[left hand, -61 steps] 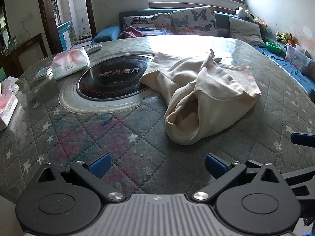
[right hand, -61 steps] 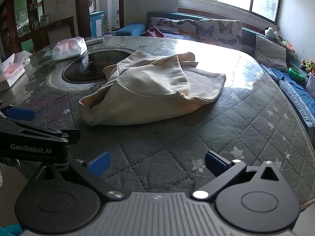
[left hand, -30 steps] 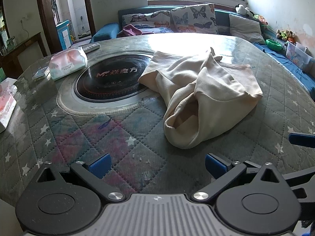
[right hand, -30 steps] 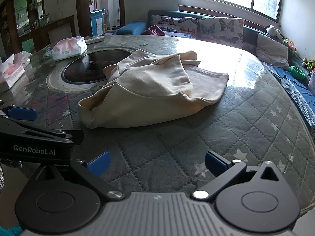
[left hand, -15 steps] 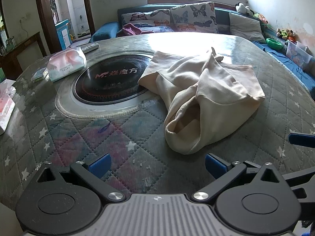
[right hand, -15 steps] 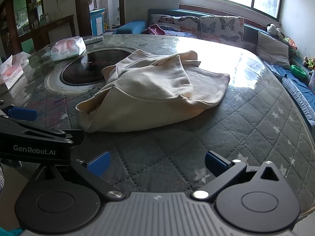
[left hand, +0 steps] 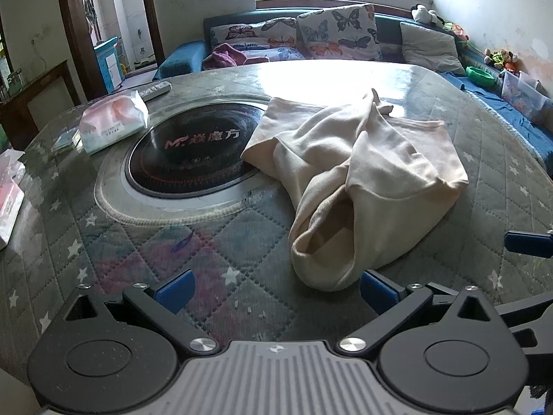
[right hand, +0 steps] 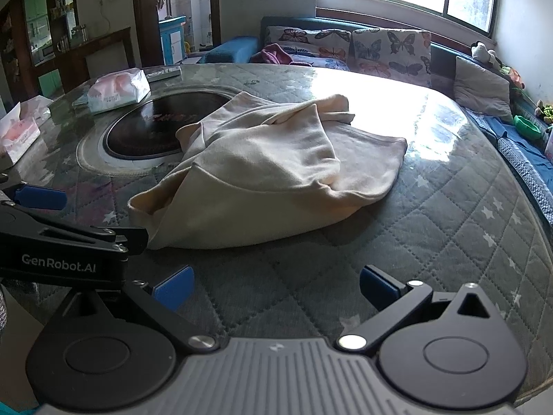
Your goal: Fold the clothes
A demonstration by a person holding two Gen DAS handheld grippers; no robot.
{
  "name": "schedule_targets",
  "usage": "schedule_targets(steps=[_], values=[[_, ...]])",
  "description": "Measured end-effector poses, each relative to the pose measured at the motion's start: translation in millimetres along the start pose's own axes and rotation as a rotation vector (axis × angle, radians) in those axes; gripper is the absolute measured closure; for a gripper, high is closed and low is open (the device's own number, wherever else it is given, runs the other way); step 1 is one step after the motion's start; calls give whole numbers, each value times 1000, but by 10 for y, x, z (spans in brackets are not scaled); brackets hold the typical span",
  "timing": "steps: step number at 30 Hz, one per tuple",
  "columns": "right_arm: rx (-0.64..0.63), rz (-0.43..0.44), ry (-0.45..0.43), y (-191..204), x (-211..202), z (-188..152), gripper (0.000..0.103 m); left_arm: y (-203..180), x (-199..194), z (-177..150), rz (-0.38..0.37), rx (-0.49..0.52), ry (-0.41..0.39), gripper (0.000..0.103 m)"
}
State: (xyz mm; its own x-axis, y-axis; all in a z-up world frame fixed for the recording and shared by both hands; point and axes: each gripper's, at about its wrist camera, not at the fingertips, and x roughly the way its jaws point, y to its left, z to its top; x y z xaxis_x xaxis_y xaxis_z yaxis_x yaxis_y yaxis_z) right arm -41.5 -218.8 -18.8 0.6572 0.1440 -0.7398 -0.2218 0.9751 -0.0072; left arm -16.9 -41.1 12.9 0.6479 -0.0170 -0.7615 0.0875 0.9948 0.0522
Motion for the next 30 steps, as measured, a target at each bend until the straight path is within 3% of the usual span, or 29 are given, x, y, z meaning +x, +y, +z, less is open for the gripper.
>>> schedule_targets(steps=[17,26,30], values=[[9,-13,-29,-188,126,273,0,-42,106,364,-33,32,-55,0],[20,-28,-40,-387,262,471,0,-145,322,787,-91,69,-113,1],[28,-43,-37,-500,357,552,1,-230,514,1001,-123,90,-110,6]])
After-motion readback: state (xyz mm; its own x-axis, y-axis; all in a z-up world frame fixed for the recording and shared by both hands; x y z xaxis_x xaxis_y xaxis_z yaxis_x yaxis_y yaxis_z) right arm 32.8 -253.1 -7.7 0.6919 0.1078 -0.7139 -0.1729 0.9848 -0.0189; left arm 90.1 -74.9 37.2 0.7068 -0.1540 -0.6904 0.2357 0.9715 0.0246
